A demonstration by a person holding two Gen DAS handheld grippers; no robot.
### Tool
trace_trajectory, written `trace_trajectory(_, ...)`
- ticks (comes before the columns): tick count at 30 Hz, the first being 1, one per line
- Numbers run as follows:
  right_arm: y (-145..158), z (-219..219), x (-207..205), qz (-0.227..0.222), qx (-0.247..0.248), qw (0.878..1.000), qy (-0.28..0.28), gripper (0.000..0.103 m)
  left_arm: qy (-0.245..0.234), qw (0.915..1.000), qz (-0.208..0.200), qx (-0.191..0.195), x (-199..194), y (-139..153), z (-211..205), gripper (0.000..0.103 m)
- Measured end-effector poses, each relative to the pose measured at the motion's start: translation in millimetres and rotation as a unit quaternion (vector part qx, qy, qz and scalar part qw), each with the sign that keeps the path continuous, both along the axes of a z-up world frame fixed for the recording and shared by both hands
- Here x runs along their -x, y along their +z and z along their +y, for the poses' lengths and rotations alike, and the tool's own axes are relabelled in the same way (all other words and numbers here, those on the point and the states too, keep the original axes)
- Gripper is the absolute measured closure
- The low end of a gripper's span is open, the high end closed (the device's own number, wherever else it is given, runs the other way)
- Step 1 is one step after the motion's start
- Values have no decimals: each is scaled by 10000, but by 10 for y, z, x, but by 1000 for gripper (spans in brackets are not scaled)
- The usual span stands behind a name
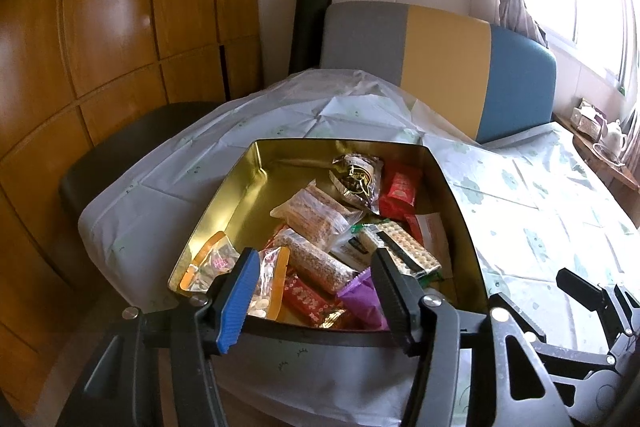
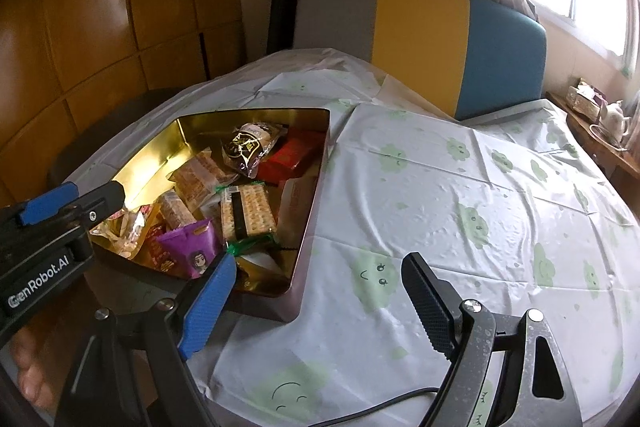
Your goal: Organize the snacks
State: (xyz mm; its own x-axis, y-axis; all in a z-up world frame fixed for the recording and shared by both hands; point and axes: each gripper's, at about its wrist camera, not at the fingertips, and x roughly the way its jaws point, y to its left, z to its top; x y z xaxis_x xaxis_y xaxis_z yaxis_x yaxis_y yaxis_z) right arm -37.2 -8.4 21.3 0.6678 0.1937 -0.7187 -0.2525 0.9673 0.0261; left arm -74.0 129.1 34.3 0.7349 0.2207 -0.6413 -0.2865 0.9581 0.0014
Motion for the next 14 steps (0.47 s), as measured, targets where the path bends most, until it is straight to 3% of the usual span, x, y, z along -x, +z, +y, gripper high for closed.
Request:
trace_trajectory(3,-3,8,0,4,3,10000,16,17,-38,10000,43,34,-10,-15,-10,44)
trace_trajectory(8,-15,6,1,14,-19,10000,32,16,-113,9999,21,115,-24,-33,-8,64)
trace_trajectory(14,-25,-2,-13,58,-76,9999,41,16,-99,9999,-53,53,-18,-3,4,64)
